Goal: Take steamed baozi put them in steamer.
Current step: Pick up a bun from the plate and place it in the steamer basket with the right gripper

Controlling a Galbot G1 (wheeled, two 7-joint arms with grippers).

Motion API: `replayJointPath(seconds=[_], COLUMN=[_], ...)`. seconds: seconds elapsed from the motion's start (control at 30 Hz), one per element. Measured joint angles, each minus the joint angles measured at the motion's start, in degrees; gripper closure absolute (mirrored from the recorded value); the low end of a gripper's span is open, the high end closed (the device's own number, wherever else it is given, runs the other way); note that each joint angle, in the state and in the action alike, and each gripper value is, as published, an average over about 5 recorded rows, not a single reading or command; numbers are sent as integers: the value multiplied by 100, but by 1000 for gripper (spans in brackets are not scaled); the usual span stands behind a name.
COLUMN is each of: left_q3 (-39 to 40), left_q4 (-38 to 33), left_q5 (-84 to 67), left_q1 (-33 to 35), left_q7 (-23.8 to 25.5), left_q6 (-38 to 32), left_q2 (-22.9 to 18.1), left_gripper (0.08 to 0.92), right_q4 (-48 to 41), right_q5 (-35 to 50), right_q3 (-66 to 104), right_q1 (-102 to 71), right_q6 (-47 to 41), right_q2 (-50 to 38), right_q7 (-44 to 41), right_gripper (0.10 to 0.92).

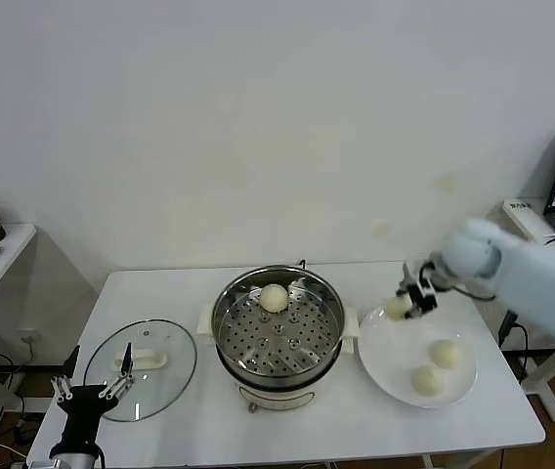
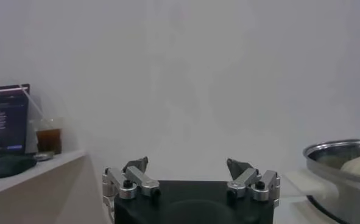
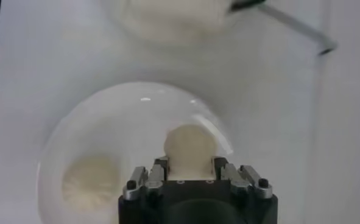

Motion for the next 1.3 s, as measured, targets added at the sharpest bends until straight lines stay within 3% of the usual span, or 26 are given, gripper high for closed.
replayJointPath(seconds=[0.27, 0.57, 0.93, 1.3], left_q3=[31, 22, -71, -67], left_q4=[68, 149, 216, 293], left_q5=[-28, -59, -56, -54], left_q1=[-93, -209, -255, -280], left_q7=[4, 6, 0, -5], left_q6=[0, -3, -10, -33], left_q2=[75, 51, 23, -6], left_gripper=[177, 177, 177, 177], right_q4=[550, 586, -123, -632], right_q5=[1436, 2535, 2981, 3055], right_q3=[-1069, -1396, -1454, -1554], right_q1=[1631, 1805, 1224, 790], right_q6=[-614, -1464, -2016, -2221], right_q2=[613, 1848, 3275, 3992], right_q7=[352, 1062, 1654, 1803], right_gripper=[550, 546, 541, 535])
